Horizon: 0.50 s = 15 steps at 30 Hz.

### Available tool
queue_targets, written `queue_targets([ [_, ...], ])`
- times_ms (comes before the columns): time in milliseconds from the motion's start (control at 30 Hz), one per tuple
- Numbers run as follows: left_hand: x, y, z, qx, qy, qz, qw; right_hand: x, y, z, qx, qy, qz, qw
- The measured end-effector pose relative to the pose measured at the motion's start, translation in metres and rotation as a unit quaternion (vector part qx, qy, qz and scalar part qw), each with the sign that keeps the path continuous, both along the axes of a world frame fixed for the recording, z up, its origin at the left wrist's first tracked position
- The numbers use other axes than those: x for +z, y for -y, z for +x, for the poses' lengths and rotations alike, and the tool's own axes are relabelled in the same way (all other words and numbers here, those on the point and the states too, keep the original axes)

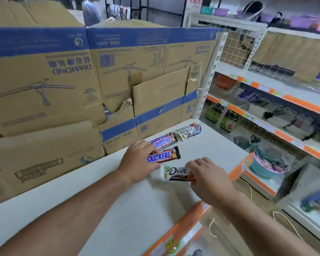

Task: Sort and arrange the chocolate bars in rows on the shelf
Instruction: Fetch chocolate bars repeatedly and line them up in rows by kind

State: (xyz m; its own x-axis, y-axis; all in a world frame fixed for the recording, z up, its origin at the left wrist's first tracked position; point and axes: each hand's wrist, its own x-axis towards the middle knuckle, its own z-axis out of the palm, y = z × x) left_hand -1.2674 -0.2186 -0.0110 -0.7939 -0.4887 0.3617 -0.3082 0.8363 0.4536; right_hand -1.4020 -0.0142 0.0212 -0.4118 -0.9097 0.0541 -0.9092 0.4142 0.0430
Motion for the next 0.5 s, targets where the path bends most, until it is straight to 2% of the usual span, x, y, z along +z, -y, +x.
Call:
queue_targets([
  [200, -0.009, 0.003, -0.056, 0.095, 0.016, -0.017, 0.995, -0.011, 0.024, -0.088, 0.074, 0.012, 0.004, 0.997],
  [367, -0.013, -0.005, -0.077, 0.184, 0.073, 0.02, 0.98, -0.018, 0.04, -0.144, 0.156, 0.035, 0.018, 0.987],
  [500, -0.012, -0.013, -0.079, 0.223, 0.074, 0.041, 0.971, -0.022, 0.047, -0.17, 0.217, 0.047, 0.014, 0.975],
])
